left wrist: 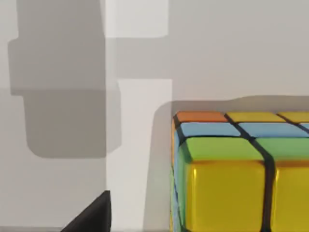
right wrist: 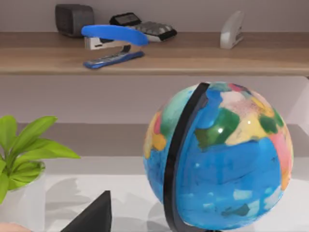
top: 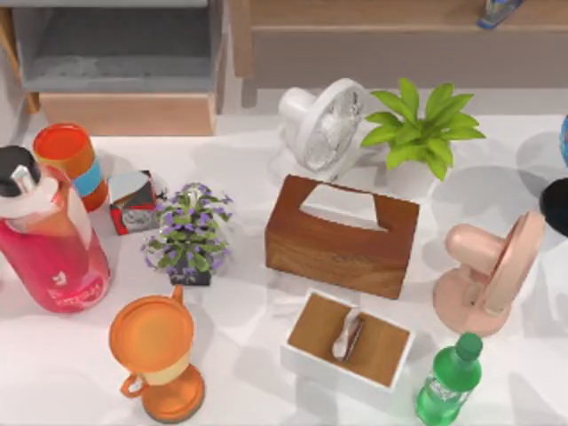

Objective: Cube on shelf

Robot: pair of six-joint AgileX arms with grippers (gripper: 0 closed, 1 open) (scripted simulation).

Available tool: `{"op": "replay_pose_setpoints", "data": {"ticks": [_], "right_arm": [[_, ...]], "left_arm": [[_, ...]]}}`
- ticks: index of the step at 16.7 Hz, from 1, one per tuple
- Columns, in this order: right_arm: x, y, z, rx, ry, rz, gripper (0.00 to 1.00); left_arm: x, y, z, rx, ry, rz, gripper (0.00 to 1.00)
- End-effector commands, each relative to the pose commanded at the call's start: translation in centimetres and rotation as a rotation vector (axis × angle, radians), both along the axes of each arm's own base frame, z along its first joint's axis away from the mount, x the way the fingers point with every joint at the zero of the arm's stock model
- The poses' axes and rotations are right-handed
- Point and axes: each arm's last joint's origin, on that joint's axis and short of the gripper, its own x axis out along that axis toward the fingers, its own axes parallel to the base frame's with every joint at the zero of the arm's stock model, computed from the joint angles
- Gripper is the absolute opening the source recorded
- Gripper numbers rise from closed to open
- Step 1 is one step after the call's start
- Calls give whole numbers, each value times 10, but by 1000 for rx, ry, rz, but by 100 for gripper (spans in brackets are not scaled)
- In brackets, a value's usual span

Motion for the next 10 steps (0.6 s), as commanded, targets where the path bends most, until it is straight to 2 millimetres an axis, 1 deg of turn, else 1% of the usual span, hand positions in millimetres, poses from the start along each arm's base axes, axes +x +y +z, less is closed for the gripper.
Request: {"op": "replay_pose_setpoints", "data": {"ticks": [10], "right_arm": [[0, 0, 0, 0, 0, 0, 100]], "left_arm": [[0, 0, 0, 0, 0, 0, 25]]}}
